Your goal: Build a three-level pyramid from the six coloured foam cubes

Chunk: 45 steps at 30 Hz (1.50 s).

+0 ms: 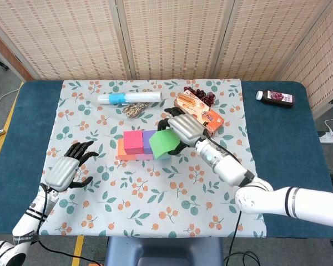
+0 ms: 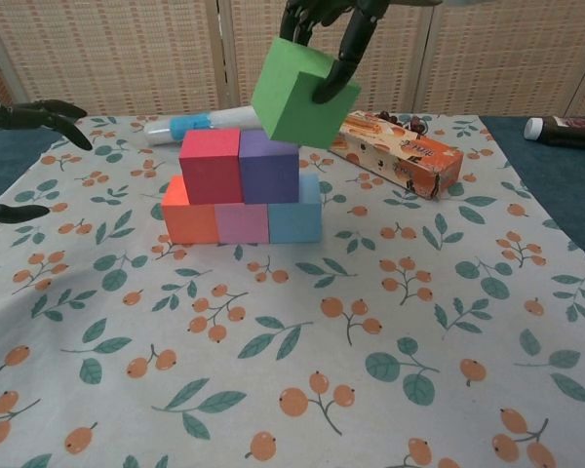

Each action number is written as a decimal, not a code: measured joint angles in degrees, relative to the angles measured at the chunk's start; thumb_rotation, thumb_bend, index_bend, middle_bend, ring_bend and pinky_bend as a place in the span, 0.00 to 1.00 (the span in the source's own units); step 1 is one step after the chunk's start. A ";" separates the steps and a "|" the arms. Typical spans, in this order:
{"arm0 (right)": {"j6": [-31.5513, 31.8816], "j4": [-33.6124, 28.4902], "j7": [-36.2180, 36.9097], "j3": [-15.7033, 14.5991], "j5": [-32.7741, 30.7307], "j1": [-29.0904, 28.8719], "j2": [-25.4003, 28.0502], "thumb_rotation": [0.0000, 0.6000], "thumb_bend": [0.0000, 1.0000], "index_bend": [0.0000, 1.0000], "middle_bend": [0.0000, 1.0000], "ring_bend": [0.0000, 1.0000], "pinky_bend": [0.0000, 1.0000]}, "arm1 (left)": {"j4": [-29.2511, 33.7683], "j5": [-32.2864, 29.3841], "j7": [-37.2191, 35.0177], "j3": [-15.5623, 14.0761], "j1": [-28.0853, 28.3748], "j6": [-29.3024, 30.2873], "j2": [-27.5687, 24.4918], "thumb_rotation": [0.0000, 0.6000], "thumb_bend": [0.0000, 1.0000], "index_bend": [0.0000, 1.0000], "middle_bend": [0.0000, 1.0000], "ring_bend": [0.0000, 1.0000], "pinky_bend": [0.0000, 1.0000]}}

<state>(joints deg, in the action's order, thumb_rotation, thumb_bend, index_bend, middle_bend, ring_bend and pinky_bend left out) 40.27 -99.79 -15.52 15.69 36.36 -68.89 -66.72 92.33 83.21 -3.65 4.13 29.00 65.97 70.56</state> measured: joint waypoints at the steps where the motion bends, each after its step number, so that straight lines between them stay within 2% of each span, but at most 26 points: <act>1: 0.31 0.32 -1.23 -0.17 -1.78 -1.16 -0.48 1.00 0.06 0.40 0.37 0.05 0.00 | -0.12 0.00 -0.20 0.01 -0.01 -0.06 0.04 1.00 0.29 0.24 0.00 0.00 0.00; 5: 2.65 1.91 -7.02 -1.14 -9.90 -6.39 -2.93 1.00 0.06 0.39 0.37 0.05 0.00 | -0.39 0.13 -0.78 0.08 -0.09 0.04 0.13 1.00 0.29 0.24 0.00 0.00 0.00; 11: 5.86 5.12 -13.09 -2.09 -18.88 -11.98 -6.94 1.00 0.06 0.39 0.37 0.05 0.00 | -0.74 0.22 -1.28 0.22 0.02 -0.21 0.23 1.00 0.29 0.24 0.00 0.00 0.00; 18: 7.44 9.73 -17.51 -2.16 -25.00 -16.36 -11.09 1.00 0.06 0.38 0.36 0.05 0.00 | -0.79 0.38 -1.77 0.38 -0.04 -0.06 0.20 1.00 0.29 0.24 0.00 0.00 0.00; 23: 8.05 11.75 -19.61 -1.68 -28.30 -18.10 -12.85 1.00 0.06 0.32 0.36 0.05 0.00 | -0.83 0.45 -2.02 0.36 -0.19 0.08 0.19 1.00 0.29 0.24 0.00 0.00 0.00; 27: 7.87 13.29 -20.41 -1.39 -29.91 -18.76 -14.09 1.00 0.06 0.20 0.36 0.02 0.00 | -0.79 0.49 -2.24 0.41 -0.24 0.17 0.16 1.00 0.29 0.24 0.00 0.00 0.00; 29: 7.67 13.88 -20.55 -1.17 -30.20 -18.91 -14.67 1.00 0.06 0.11 0.32 0.00 0.00 | -0.74 0.51 -2.35 0.44 -0.32 0.29 0.16 1.00 0.29 0.24 0.00 0.00 0.00; 31: 7.62 14.05 -20.54 -0.94 -30.08 -18.91 -14.92 1.00 0.05 0.01 0.23 0.00 0.00 | -0.78 0.54 -2.36 0.44 -0.38 0.35 0.16 1.00 0.29 0.24 0.00 0.00 0.00; 35: 7.71 13.20 -20.17 -0.43 -29.48 -18.52 -14.57 1.00 0.02 0.00 0.17 0.00 0.00 | -0.83 0.44 -2.25 0.47 -0.41 0.28 0.15 1.00 0.29 0.24 0.00 0.00 0.00; 40: 7.71 11.61 -19.57 -0.27 -28.33 -17.55 -13.53 1.00 0.00 0.00 0.16 0.00 0.00 | -0.43 0.49 -2.05 0.53 -0.45 0.38 0.03 1.00 0.29 0.24 0.00 0.00 0.00; 45: 6.87 10.68 -17.30 -0.11 -24.55 -15.49 -12.40 1.00 0.00 0.00 0.17 0.00 0.00 | -0.06 0.56 -1.85 0.34 -0.63 0.39 -0.17 1.00 0.29 0.24 0.00 0.00 0.00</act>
<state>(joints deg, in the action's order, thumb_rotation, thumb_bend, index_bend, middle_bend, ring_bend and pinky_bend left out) 47.14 -89.11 -32.82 15.58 11.81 -84.38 -79.11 92.27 83.77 -5.50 4.47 28.37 66.36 70.38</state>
